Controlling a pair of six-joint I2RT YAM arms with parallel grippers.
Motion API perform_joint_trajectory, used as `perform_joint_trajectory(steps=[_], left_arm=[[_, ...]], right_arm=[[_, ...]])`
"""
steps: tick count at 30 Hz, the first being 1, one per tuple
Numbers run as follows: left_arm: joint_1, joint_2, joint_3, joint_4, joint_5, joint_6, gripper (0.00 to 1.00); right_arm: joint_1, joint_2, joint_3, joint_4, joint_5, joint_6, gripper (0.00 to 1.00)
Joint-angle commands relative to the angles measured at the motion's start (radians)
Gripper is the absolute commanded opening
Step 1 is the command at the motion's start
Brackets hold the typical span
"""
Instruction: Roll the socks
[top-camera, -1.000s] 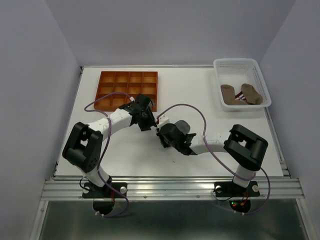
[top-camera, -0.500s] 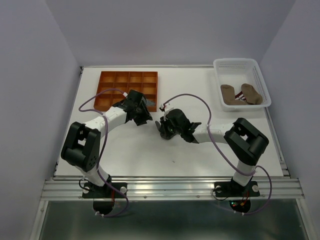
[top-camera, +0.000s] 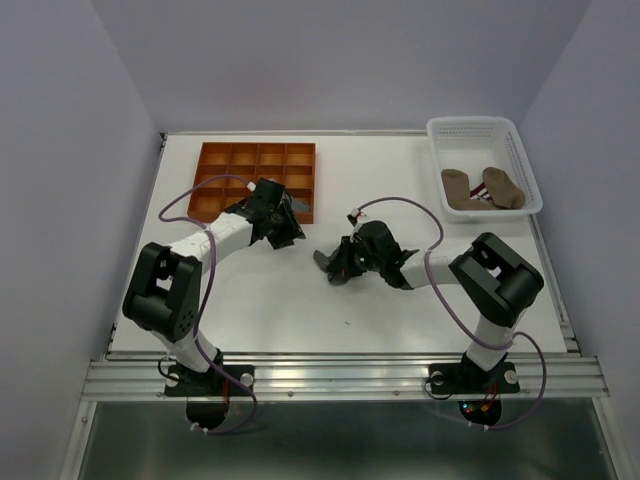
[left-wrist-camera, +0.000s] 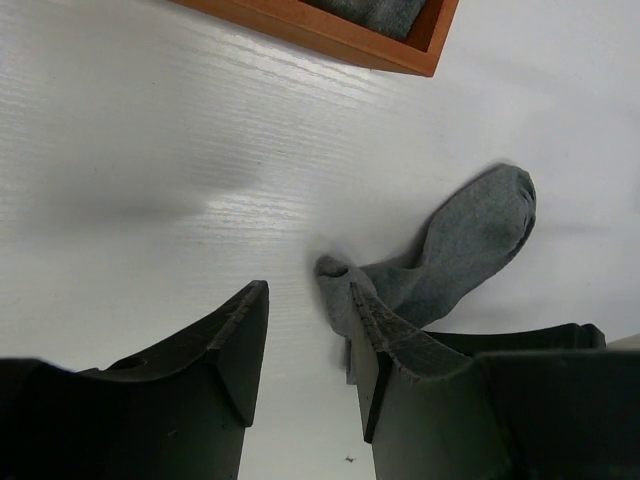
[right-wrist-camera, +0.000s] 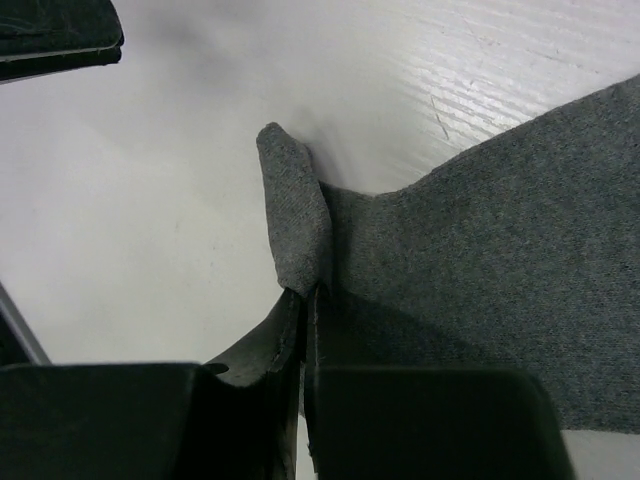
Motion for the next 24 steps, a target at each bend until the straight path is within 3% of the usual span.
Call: perform_joint_trajectory(steps=[1, 4, 13, 17, 24], left_arm=[[0.001, -0.021, -0.001, 0.017, 0.016, 0.037, 0.49], [-0.011, -0.021, -0.005, 0.02, 0.034, 0.059, 0.49], [-0.091, -0.007, -0.047, 0.079, 0.091, 0.134, 0.49], [-0.112, 0.024, -0.067, 0.127, 0.168, 0.145, 0.49], [-0.129, 0.071, -0.058, 0.152, 0.177, 0.137, 0.49]], right_arm=[[-0.021, -0.028, -0.06, 0.16, -0.109, 0.101, 0.01], [-0.068, -0.011, -0.107, 0.262, -0.196, 0.17, 0.01], [-0.128, 0.021, -0.181, 0.407, -0.259, 0.255, 0.01], [-0.137, 0.031, -0.187, 0.411, -0.27, 0.255, 0.02], [-0.147, 0.046, -0.193, 0.442, -0.29, 0.264, 0.02]])
